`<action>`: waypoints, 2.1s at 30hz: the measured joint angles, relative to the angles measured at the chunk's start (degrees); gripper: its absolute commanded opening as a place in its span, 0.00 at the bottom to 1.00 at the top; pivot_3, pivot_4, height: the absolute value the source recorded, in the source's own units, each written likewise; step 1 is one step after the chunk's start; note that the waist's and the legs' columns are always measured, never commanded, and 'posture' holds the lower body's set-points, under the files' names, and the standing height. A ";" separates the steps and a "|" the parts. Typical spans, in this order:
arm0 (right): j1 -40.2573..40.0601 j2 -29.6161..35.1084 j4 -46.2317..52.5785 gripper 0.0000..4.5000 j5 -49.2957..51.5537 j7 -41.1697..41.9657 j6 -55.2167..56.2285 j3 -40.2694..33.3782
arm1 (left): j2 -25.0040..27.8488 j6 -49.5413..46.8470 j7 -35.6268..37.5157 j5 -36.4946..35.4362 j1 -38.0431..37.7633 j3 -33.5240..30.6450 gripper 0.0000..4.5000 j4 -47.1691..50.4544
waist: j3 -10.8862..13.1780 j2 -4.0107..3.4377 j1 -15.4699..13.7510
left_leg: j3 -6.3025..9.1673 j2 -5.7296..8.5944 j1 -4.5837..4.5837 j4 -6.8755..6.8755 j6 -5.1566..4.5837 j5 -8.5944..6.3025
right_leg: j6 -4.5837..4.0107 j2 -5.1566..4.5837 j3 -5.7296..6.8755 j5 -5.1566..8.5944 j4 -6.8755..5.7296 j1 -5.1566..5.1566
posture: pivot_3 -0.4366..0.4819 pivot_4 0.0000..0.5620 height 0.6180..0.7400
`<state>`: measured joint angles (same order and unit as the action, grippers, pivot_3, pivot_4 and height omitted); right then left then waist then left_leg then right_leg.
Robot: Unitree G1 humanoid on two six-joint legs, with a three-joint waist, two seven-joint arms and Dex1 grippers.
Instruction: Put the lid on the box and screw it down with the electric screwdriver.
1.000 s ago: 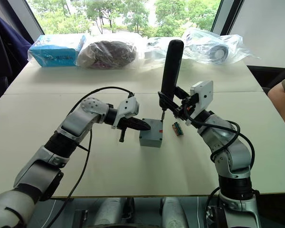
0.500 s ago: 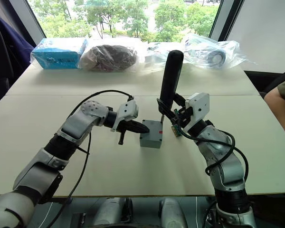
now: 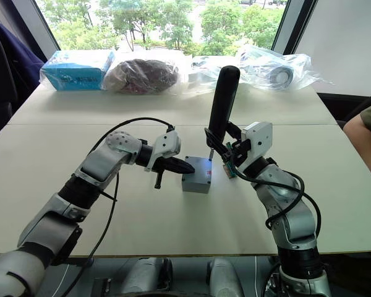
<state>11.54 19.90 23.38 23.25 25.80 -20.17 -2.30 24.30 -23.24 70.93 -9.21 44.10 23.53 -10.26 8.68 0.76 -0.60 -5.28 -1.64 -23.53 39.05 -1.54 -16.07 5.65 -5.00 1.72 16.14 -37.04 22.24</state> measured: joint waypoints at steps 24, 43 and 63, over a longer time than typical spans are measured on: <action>27.57 24.20 -19.18 0.41 27.81 -14.04 -61.27 -22.81 | 3.41 -16.03 -0.84 -13.15 -0.86 -11.60 0.00 10.16 | 0.34 -0.42 0.25 | 0.02 0.32 -1.17 0.03 -0.07 -0.01 | 0.02 -0.45 0.17 -0.03 -0.04 1.08 | 0.48 0.27 1.00; 26.84 32.49 -40.17 0.41 23.17 -3.51 -71.95 -5.40 | 6.47 -17.55 -4.77 -15.08 -7.64 -8.89 0.00 22.73 | 0.54 -0.73 1.07 | -0.02 0.22 -1.17 0.03 -0.07 -0.01 | 0.05 -0.19 0.01 -0.03 -0.04 1.13 | 0.48 0.27 1.00; 27.79 37.15 -31.37 0.99 17.27 8.52 -62.42 -6.85 | 14.14 -22.04 -6.91 -20.93 -9.17 -20.34 0.00 19.60 | 0.57 -0.74 1.25 | 0.00 0.13 -1.24 0.02 -0.02 0.01 | 0.07 -0.11 0.01 -0.03 -0.02 1.22 | 0.48 0.27 1.00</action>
<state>39.33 57.05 -7.99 40.52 34.32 -82.59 -9.15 38.44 -45.28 64.02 -30.14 34.93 3.18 9.34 9.25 0.02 0.64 -5.27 -1.51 -24.76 39.07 -1.57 -16.05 5.72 -5.11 1.74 16.11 -37.06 23.46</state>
